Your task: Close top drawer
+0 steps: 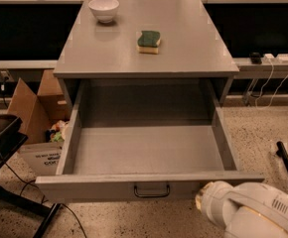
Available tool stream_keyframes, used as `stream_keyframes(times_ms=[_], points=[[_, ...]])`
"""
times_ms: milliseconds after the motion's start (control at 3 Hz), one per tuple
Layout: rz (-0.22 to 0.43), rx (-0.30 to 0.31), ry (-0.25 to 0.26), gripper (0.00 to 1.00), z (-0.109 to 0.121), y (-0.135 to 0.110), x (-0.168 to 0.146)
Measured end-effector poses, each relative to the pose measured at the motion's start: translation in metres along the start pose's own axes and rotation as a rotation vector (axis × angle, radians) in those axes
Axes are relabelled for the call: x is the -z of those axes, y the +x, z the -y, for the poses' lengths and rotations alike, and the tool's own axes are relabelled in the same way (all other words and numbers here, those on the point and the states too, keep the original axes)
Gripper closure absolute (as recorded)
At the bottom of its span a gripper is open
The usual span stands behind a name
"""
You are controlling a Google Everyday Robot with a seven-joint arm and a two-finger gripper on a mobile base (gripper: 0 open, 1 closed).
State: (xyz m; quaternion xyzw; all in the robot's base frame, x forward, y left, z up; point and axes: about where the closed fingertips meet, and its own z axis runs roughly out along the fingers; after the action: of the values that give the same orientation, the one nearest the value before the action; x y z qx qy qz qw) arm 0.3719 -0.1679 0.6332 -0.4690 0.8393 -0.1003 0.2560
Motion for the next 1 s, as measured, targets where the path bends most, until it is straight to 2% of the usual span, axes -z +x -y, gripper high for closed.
stream_keyframes(times_ms=[333,667,1000], points=[[0.027,0.005,0.014,1.00,0.009,-0.008,-0.002],[0.090,0.037,0.053,1.00,0.038,-0.030,-0.009],[0.174,-0.010,0.062,1.00,0.063,-0.051,-0.022]])
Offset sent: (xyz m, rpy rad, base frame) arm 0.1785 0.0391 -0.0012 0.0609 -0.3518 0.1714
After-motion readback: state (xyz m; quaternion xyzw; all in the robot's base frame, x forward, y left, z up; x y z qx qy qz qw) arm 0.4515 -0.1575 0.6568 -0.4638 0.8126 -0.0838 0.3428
